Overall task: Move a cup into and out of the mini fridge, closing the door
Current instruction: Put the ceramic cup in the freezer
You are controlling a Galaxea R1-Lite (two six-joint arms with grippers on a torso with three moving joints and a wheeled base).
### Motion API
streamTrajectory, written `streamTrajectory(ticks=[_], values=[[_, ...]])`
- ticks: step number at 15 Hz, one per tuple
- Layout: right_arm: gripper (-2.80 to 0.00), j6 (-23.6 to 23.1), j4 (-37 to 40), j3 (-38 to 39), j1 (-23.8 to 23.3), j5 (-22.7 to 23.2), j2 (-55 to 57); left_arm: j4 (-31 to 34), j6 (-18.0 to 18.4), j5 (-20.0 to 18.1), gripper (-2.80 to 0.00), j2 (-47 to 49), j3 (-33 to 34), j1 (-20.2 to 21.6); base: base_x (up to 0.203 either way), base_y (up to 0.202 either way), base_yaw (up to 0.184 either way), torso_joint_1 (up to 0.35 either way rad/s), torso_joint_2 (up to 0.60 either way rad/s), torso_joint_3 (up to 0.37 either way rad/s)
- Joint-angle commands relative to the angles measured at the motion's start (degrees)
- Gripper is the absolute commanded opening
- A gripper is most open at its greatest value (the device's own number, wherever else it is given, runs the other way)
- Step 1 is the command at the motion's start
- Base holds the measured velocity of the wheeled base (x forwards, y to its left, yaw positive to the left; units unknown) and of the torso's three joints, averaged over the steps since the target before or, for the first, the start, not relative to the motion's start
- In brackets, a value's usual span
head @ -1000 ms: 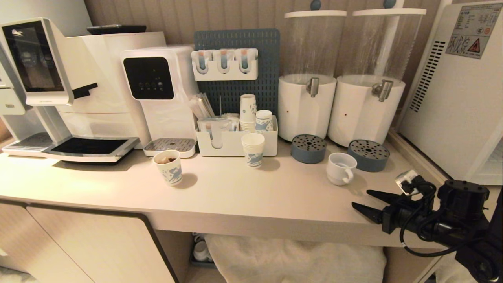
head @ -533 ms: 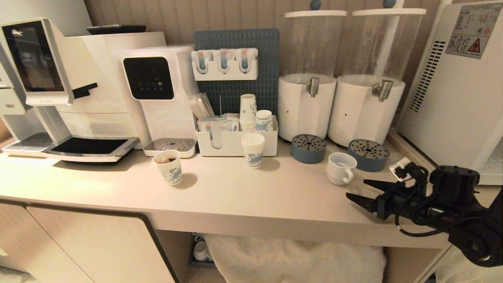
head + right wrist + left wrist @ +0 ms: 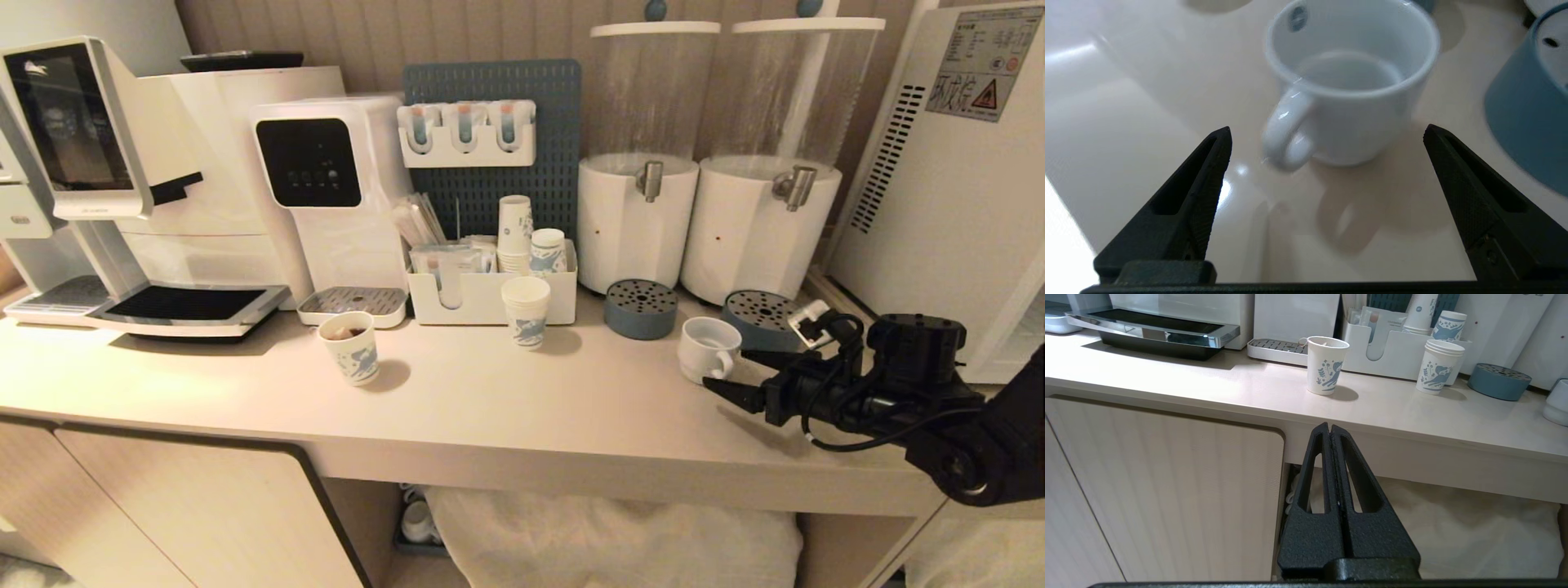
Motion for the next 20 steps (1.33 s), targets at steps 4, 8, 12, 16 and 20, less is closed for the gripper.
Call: streamTrajectory(ticks=[4, 8, 12, 16, 20], values=[[0.0, 0.01, 2.45, -3.97, 1.11, -0.07, 1.03, -0.15, -0.27, -0.02, -2.8, -0.26, 2.29, 0.01, 0.0, 0.0, 0.0, 0.0, 0.0, 0.0], [0.0, 0.01, 3.06, -6.3, 1.15, -0.15, 3.28, -0.15, -0.27, 0.07, -2.8, -0.26, 2.29, 0.01, 0.0, 0.0, 0.0, 0.0, 0.0, 0.0], [0.0, 0.01, 4.98, -8.58, 1.15, -0.15, 3.7, -0.15, -0.27, -0.02, -2.8, -0.26, 2.29, 0.01, 0.0, 0.0, 0.0, 0.0, 0.0, 0.0], [0.0, 0.05, 7.41, -11.37, 1.3, -0.06, 4.02, -0.15, -0.27, -0.02, -2.8, -0.26, 2.29, 0.01, 0.0, 0.0, 0.0, 0.0, 0.0, 0.0], [0.0, 1.49, 7.66, -13.07, 1.76, -0.15, 5.1, -0.15, -0.27, -0.02, -2.8, -0.26, 2.29, 0.01, 0.0, 0.0, 0.0, 0.0, 0.0, 0.0]])
